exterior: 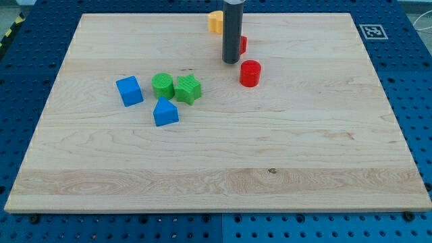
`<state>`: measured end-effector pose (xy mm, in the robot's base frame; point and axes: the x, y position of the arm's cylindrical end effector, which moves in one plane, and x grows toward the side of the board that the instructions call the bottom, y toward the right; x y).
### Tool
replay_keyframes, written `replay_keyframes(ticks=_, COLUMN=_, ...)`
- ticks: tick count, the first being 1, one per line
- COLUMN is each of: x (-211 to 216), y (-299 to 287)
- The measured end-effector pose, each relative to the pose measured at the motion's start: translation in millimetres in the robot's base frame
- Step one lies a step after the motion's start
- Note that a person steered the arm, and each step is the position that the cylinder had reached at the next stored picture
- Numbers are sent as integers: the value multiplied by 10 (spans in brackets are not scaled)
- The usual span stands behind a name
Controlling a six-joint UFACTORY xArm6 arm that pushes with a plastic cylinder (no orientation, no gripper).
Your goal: Push the red star to the top center
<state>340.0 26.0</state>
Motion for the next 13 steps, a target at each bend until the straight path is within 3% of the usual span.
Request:
replay_keyframes(ticks=1, x=416, y=228)
replay_keyframes(ticks=2, x=514, y=317)
replay_keyframes(ticks=9, x=-486, y=59)
replay_keyframes(ticks=13, x=0, y=-135)
